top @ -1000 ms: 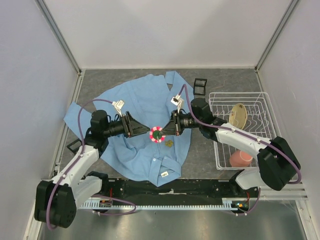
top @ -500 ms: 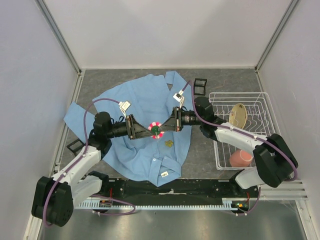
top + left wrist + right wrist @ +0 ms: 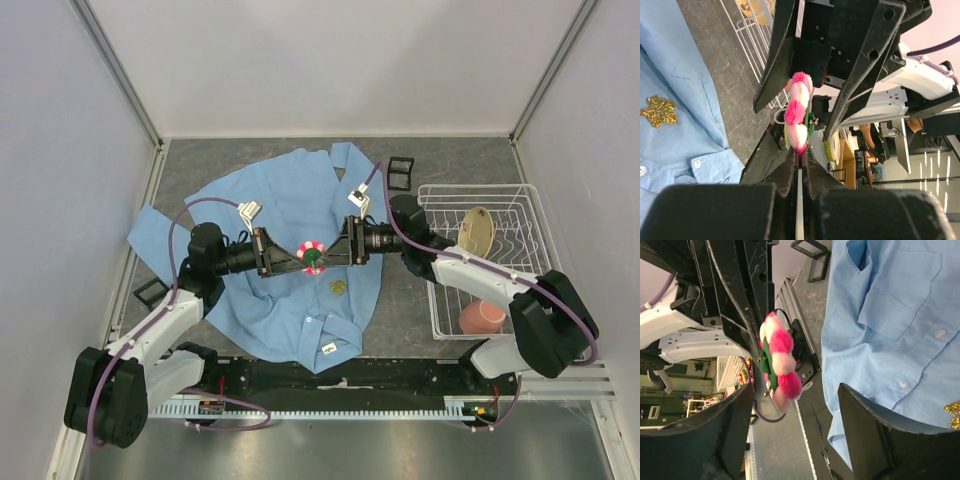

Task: Remove the brooch from the garment
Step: Close the brooch.

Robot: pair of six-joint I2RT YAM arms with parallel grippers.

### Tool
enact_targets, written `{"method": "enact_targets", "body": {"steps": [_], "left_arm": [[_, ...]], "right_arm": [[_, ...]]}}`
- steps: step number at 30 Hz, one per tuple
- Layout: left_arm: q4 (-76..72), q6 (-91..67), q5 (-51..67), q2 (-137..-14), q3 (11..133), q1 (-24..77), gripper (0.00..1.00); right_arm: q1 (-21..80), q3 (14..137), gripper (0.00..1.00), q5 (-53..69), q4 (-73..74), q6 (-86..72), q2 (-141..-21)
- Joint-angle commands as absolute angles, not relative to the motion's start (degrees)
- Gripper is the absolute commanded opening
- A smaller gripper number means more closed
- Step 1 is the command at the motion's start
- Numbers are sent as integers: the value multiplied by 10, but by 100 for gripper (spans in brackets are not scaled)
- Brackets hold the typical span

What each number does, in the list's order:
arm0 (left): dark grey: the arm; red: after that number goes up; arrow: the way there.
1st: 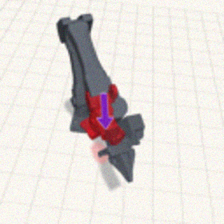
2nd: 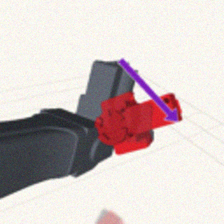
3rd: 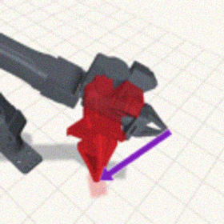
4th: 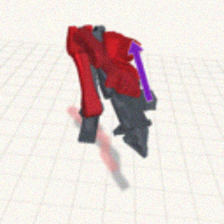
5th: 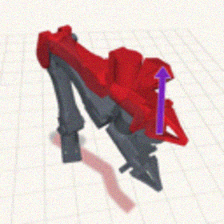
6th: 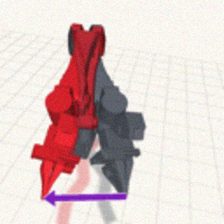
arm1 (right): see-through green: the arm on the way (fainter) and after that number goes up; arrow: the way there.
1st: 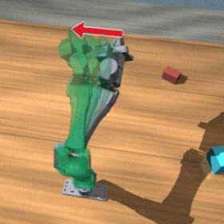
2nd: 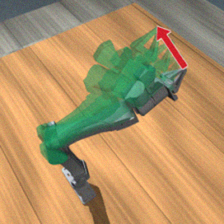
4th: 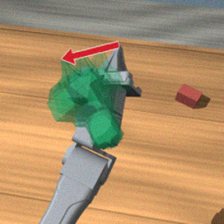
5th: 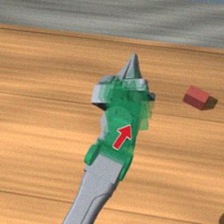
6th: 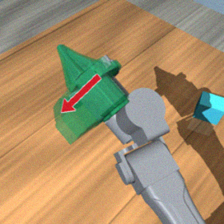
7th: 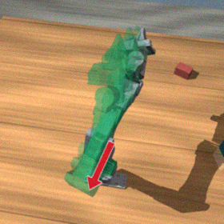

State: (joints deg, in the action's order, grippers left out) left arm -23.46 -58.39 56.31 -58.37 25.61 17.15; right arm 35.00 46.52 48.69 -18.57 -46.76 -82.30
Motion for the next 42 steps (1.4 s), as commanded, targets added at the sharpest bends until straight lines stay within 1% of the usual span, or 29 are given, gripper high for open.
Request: {"method": "enact_targets", "body": {"steps": [1, 2, 5, 10, 16, 21, 26, 27, 29, 32, 34, 35, 36, 37, 39, 40, 42], "left_arm": [[-271, -615, 555, -592, 258, 167, 2], [-274, -621, 551, -594, 256, 165, 2], [-274, -633, 539, -600, 253, 163, 2], [-281, -643, 531, -610, 252, 163, 2], [-277, -650, 515, -607, 243, 163, 2], [-240, -612, 510, -613, 250, 163, 2], [-228, -585, 531, -614, 247, 163, 2], [-204, -578, 530, -617, 249, 163, 2], [-206, -577, 535, -613, 240, 163, 2], [-225, -578, 550, -610, 233, 163, 2], [-235, -575, 565, -617, 235, 163, 2], [-251, -584, 591, -630, 233, 163, 2], [-274, -594, 605, -637, 229, 163, 2], [-330, -617, 619, -645, 222, 163, 2], [-363, -629, 649, -665, 219, 163, 2], [-376, -631, 660, -671, 223, 163, 2], [-383, -632, 680, -676, 226, 163, 2]], "right_arm": [[352, 440, 78, 479, -172, -438, -774], [353, 433, 82, 478, -182, -448, -767], [370, 410, 86, 471, -220, -466, -751], [421, 404, 86, 449, -280, -505, -760], [431, 415, 86, 435, -333, -550, -767], [435, 459, 85, 426, -264, -538, -771], [432, 544, 84, 408, -202, -523, -819], [431, 554, 84, 409, -193, -530, -827], [425, 572, 84, 404, -194, -537, -838], [416, 605, 85, 415, -151, -493, -842], [383, 598, 85, 411, -112, -443, -806], [370, 594, 85, 393, -91, -421, -789], [347, 592, 87, 385, -39, -398, -763], [338, 588, 88, 384, -17, -358, -758], [314, 573, 88, 410, -1, -346, -758], [309, 551, 84, 429, -1, -337, -759], [306, 533, 81, 435, -1, -321, -746]]}}
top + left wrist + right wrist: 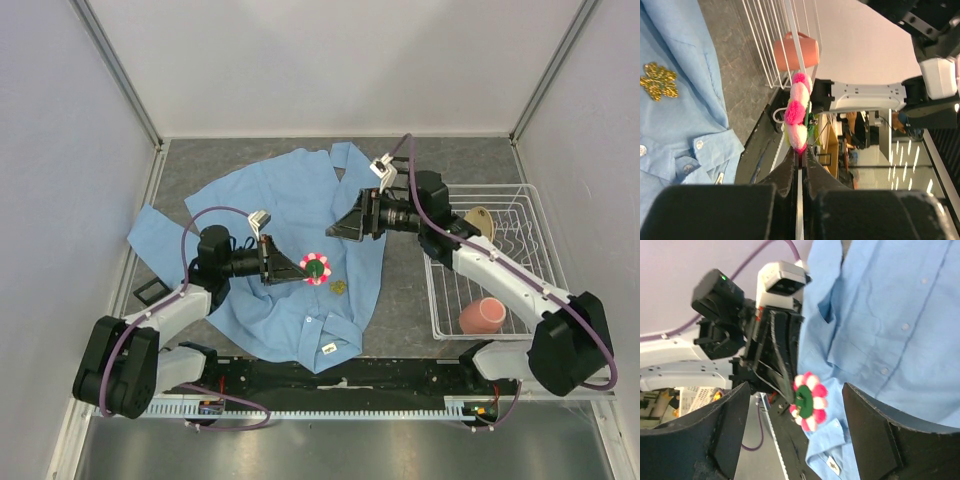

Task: Remove the brooch from the garment
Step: Close the brooch.

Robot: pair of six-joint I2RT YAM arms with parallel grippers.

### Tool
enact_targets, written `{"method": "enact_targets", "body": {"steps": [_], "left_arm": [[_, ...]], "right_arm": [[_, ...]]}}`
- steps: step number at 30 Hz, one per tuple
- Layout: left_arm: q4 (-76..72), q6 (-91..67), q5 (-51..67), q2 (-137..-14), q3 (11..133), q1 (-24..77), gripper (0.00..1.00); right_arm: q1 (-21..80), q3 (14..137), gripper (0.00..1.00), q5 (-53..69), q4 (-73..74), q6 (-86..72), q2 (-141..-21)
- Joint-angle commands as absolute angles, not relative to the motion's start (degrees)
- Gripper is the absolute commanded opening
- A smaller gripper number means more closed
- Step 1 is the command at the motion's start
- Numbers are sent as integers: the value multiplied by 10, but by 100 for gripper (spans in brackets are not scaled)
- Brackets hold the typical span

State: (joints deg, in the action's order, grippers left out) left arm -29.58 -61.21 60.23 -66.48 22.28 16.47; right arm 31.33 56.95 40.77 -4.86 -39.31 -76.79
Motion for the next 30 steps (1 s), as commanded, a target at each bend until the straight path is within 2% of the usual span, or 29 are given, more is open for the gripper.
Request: {"method": "enact_targets", "body": {"steps": [1, 9, 13, 18, 21, 29, 30], "left_arm": [[-386, -632, 683, -674, 226, 163, 2], [-388, -644, 667, -664, 230, 163, 2], [-379, -661, 622, -648, 226, 163, 2], [-369, -662, 603, -640, 231, 163, 2], [-367, -664, 602, -635, 231, 163, 2], [-355, -667, 600, -622, 233, 163, 2], [-355, -668, 601, -623, 234, 163, 2]], "right_arm": [[303, 519, 76, 440, -5, -315, -743], [304, 406, 62, 537, -201, -427, -729], [320, 378, 71, 528, -230, -435, -700], [373, 353, 70, 487, -274, -460, -711], [387, 350, 60, 478, -330, -499, -731], [421, 369, 47, 455, -339, -503, -765], [422, 370, 40, 453, -340, -503, -768]]}}
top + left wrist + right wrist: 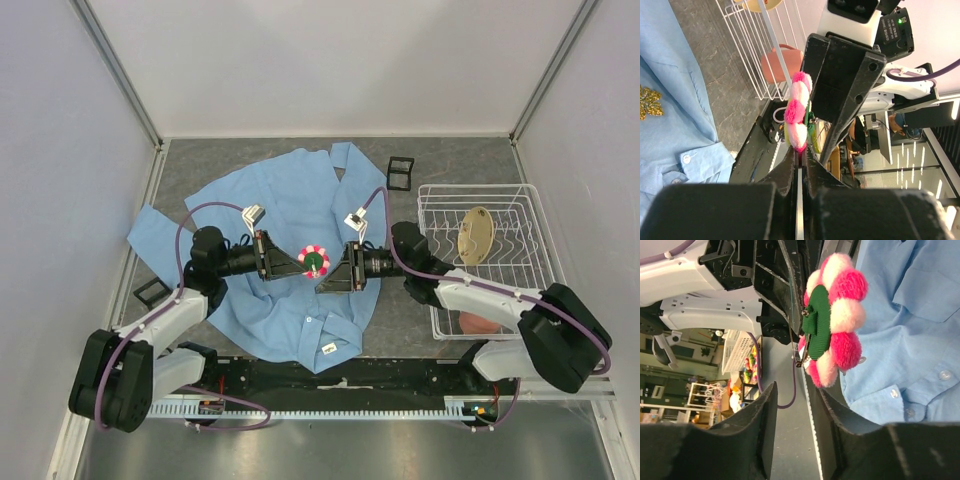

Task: Remove the brooch from the garment
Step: Close the brooch.

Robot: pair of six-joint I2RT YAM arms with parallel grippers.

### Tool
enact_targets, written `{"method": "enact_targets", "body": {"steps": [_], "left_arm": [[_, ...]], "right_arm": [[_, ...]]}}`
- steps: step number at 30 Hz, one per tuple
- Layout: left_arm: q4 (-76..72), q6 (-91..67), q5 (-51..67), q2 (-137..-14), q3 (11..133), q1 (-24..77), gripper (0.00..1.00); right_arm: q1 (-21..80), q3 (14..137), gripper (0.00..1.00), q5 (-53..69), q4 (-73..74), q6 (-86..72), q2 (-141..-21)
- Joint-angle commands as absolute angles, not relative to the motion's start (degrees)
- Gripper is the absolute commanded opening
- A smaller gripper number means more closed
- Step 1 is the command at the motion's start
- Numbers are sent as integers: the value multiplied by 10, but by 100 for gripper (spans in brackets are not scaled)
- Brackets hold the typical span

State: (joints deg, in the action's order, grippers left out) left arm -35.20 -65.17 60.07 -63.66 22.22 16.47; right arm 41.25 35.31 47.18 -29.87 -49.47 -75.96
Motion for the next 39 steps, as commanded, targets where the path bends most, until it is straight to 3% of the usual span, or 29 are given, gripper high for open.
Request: {"method": "enact_targets", "body": {"steps": [1, 3, 9, 19, 39], "left_arm": [[-355, -668, 603, -622, 234, 163, 2], [-352, -664, 603, -621, 234, 163, 2], [-349, -664, 606, -620, 233, 163, 2], [-348, -664, 606, -614, 232, 163, 2], [-295, -622, 616, -590, 227, 170, 2]], "right_arm": [[423, 370, 36, 451, -341, -504, -768], [423, 372, 21, 445, -343, -511, -770], [422, 381, 7, 447, -358, -533, -785], [424, 392, 0, 442, -369, -557, -795], [419, 403, 0, 407, -361, -667, -824]]}}
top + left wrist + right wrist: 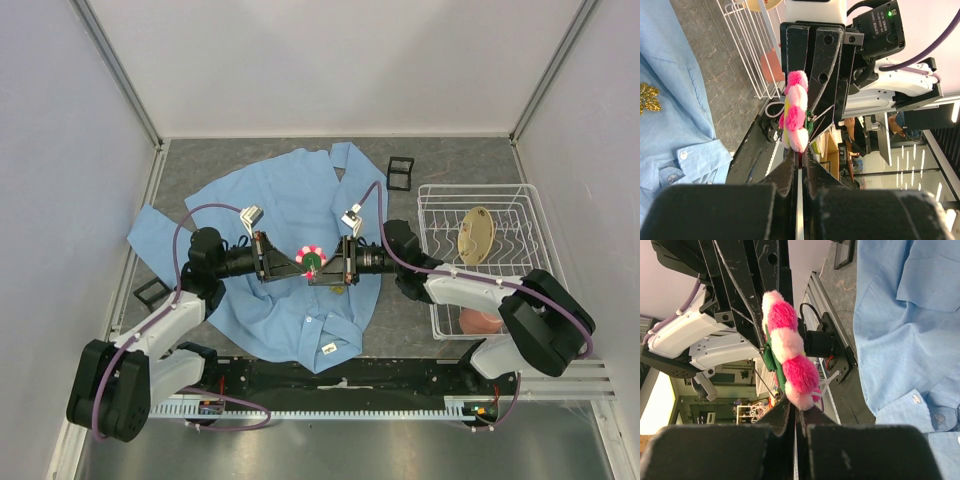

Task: Remove the brooch from the garment
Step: Close the brooch.

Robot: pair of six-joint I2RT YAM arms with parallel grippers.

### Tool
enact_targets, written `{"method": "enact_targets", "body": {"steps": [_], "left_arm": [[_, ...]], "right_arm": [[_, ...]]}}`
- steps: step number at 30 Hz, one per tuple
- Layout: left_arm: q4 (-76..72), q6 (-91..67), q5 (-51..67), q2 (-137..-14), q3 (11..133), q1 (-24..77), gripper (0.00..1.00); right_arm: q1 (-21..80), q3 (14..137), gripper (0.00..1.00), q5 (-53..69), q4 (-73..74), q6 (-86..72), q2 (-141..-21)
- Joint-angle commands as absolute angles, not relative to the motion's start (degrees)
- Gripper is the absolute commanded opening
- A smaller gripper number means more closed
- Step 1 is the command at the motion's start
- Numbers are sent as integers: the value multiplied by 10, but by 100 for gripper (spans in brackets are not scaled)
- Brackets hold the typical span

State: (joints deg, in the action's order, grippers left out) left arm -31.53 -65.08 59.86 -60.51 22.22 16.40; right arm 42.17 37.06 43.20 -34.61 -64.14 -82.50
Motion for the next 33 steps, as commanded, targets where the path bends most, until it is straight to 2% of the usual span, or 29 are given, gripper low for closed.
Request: {"method": "enact_targets", "body": {"steps": [1, 6, 7, 10, 24, 33], "left_arm": [[-289, -619, 616, -590, 228, 171, 2], [-237, -564, 609, -585, 249, 177, 2], [-202, -549, 604, -582, 254, 178, 2], [-151, -485, 568, -559, 272, 187, 2], [62, -280, 448, -533, 349, 237, 2], [64, -282, 431, -529, 368, 272, 2]], "right_arm": [[419, 405, 0, 407, -351, -669, -821], [420, 450, 0, 376, -242, -664, -812], [420, 464, 0, 366, -158, -657, -811], [420, 518, 0, 334, -43, -654, -812], [422, 571, 0, 295, 34, -744, -822], [438, 618, 0, 268, 74, -720, -860]]}}
